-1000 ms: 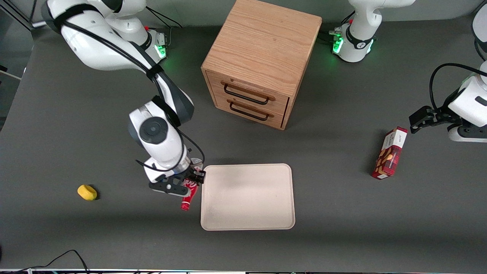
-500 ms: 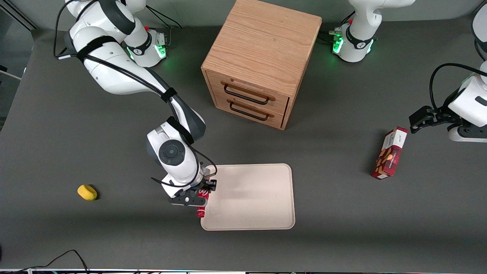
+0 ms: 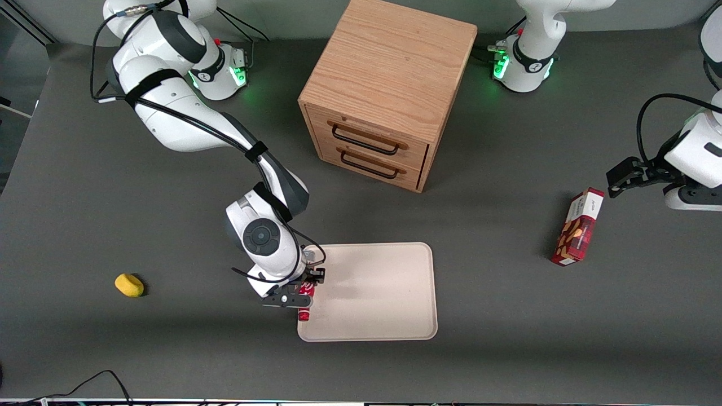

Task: Place coke bottle on tray
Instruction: 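Carry the held bottle over the cream tray with the right gripper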

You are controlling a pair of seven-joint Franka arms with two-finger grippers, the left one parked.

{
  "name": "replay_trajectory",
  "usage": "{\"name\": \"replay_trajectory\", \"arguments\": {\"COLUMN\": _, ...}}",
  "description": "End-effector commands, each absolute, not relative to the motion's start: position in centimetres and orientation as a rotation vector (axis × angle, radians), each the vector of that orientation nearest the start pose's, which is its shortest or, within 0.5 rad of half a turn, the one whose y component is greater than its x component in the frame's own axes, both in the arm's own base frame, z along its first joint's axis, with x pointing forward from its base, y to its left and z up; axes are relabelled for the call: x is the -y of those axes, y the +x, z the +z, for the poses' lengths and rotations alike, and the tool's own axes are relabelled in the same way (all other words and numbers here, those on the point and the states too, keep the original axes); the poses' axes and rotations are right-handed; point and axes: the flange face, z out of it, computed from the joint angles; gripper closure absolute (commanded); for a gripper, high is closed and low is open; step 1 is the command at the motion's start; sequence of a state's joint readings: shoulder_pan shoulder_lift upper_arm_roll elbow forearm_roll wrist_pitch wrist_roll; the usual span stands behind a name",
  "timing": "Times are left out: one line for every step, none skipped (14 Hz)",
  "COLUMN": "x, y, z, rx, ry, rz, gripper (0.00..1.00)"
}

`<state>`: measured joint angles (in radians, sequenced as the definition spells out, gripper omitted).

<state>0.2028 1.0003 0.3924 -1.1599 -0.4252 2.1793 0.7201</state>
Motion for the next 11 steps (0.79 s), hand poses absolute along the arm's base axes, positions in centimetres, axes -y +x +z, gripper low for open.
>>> {"name": "replay_trajectory", "arguments": {"x": -34.5, "y": 70.1, "z": 21.9, "rx": -0.083, "ry": -3.090, "rz": -0.166, "gripper": 1.00}}
{"name": "replay_trajectory", "arguments": {"x": -34.6, "y": 70.1, "z": 21.9, "rx": -0.079, "ry": -3.088, "rz": -0.167, "gripper": 1.00}}
{"name": "replay_trajectory", "arguments": {"x": -34.6, "y": 70.1, "z": 21.5, "rx": -0.077, "ry": -3.088, "rz": -0.162, "gripper": 1.00}}
{"name": "replay_trajectory", "arguments": {"x": -34.7, "y": 70.0, "z": 21.3, "rx": -0.075, "ry": -3.087, "rz": -0.161, "gripper": 1.00}}
{"name": "replay_trajectory", "arguments": {"x": -34.9, "y": 69.9, "z": 20.9, "rx": -0.072, "ry": -3.083, "rz": -0.161, "gripper": 1.00}}
{"name": "replay_trajectory", "arguments": {"x": -34.9, "y": 69.9, "z": 20.8, "rx": -0.072, "ry": -3.083, "rz": -0.160, "gripper": 1.00}}
{"name": "replay_trajectory", "arguments": {"x": -34.9, "y": 69.9, "z": 20.8, "rx": -0.062, "ry": -3.083, "rz": -0.160, "gripper": 1.00}}
{"name": "replay_trajectory", "arguments": {"x": -34.9, "y": 69.9, "z": 20.5, "rx": -0.060, "ry": -3.084, "rz": -0.156, "gripper": 1.00}}
{"name": "replay_trajectory", "arguments": {"x": -34.9, "y": 69.8, "z": 20.3, "rx": -0.059, "ry": -3.085, "rz": -0.152, "gripper": 1.00}}
{"name": "replay_trajectory", "arguments": {"x": -34.9, "y": 69.8, "z": 20.3, "rx": -0.057, "ry": -3.086, "rz": -0.152, "gripper": 1.00}}
{"name": "replay_trajectory", "arguments": {"x": -34.9, "y": 69.8, "z": 20.3, "rx": -0.057, "ry": -3.086, "rz": -0.152, "gripper": 1.00}}
